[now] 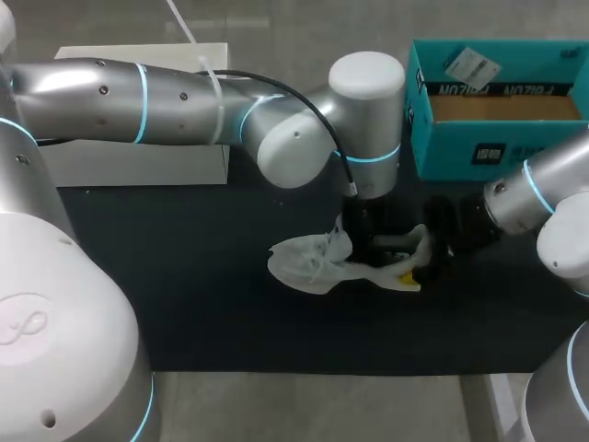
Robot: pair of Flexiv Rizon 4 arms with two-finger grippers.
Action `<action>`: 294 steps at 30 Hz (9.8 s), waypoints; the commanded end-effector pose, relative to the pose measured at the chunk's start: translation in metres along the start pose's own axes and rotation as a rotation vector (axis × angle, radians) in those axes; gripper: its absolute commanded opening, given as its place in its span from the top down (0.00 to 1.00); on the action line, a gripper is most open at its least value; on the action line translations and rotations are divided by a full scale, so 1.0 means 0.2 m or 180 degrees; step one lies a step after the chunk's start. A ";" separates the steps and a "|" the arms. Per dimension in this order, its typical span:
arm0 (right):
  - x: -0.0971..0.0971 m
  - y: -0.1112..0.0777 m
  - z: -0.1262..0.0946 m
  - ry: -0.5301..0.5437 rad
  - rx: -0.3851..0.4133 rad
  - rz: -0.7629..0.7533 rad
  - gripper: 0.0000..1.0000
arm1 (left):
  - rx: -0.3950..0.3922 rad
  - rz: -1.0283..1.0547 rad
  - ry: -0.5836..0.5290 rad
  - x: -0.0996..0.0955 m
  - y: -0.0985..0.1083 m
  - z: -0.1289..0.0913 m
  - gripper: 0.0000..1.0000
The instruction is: Take the shoe out of the shoebox, open the shoe tongue, remove and reinsert the insole, then place the shoe into the shoebox
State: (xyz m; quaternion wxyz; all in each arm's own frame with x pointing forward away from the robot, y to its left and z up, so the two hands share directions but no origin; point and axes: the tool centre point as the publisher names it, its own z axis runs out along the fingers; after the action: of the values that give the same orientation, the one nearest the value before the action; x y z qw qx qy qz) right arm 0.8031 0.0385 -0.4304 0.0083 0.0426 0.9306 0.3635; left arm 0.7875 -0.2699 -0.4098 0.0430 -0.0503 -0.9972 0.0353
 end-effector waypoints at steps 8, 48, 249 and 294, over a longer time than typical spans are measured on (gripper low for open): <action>-0.01 0.00 0.02 -0.0005 0.0011 0.0006 1.00 | 0.0020 -0.0076 -0.0027 -0.08 -0.04 0.07 0.55; -0.01 0.00 0.02 -0.0005 0.0011 0.0006 1.00 | 0.0109 -0.0551 -0.0883 -0.17 -0.05 0.35 1.00; -0.01 0.00 0.02 -0.0005 0.0011 0.0006 1.00 | 0.5183 -0.0715 0.1831 1.39 -0.02 -2.17 1.00; 0.00 0.03 -0.13 0.0030 0.0882 0.0351 0.00 | 0.5194 -0.0712 0.1843 1.36 -0.04 -2.17 1.00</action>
State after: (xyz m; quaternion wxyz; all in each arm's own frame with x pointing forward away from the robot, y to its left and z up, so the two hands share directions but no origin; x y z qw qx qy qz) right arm 0.8036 0.0248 -0.4195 -0.0157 0.0879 0.9540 0.2860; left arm 0.5547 -0.2179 0.0453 0.3198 0.0881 -0.6105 0.7192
